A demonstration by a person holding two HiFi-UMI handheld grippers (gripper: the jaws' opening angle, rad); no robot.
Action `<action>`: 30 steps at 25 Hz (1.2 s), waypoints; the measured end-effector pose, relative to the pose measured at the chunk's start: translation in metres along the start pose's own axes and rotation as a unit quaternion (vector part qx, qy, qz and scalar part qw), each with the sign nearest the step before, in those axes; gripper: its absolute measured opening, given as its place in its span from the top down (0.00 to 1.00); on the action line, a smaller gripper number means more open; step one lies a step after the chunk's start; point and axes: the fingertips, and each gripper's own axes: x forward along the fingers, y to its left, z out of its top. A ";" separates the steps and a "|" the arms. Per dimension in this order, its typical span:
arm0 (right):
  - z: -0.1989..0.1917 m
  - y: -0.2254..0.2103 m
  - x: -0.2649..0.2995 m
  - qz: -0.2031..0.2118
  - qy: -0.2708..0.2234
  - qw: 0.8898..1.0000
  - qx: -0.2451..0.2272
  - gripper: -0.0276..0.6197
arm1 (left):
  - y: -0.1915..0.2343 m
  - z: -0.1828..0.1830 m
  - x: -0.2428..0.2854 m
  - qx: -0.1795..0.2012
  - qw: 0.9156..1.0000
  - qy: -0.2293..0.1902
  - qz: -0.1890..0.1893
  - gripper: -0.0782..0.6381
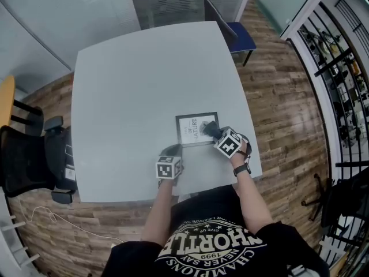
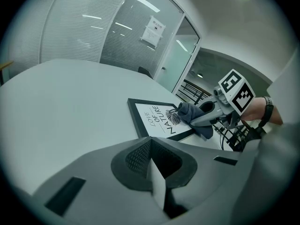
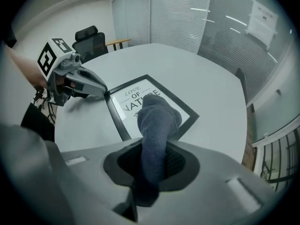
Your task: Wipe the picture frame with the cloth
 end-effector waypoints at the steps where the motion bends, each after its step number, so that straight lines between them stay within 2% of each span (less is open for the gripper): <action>1: -0.003 -0.001 -0.003 -0.003 0.000 1.000 0.001 0.85 | -0.001 0.000 0.000 0.000 1.000 0.000 0.000 0.90; 4: -0.003 -0.002 -0.007 -0.022 0.008 1.000 -0.015 0.85 | -0.002 0.000 0.000 -0.001 1.000 0.001 -0.003 0.90; 8: -0.003 -0.001 -0.006 -0.024 0.011 1.000 -0.004 0.85 | -0.002 0.001 -0.002 -0.002 1.000 0.000 -0.004 0.90; 12: 0.024 0.025 -0.001 0.019 -0.021 0.999 -0.038 0.85 | -0.002 0.001 -0.001 -0.002 1.000 0.001 -0.006 0.90; 14: 0.046 0.044 0.003 0.045 -0.049 0.997 -0.040 0.85 | -0.001 0.002 -0.001 -0.008 1.000 -0.001 -0.007 0.90; 19: 0.095 0.081 0.014 0.095 -0.096 0.991 -0.027 0.85 | 0.009 0.008 -0.007 -0.066 0.997 -0.024 -0.017 0.90; 23: 0.113 0.103 0.023 0.117 -0.099 0.988 -0.034 0.85 | 0.015 0.006 -0.013 -0.085 0.996 -0.021 -0.010 0.90; 26: 0.110 0.104 0.025 0.110 -0.092 0.989 -0.036 0.85 | 0.022 0.001 -0.023 -0.110 0.994 -0.025 0.004 0.90; 30: 0.080 0.082 0.017 0.078 -0.076 0.994 -0.008 0.85 | 0.024 -0.003 -0.038 -0.106 0.994 -0.028 0.010 0.90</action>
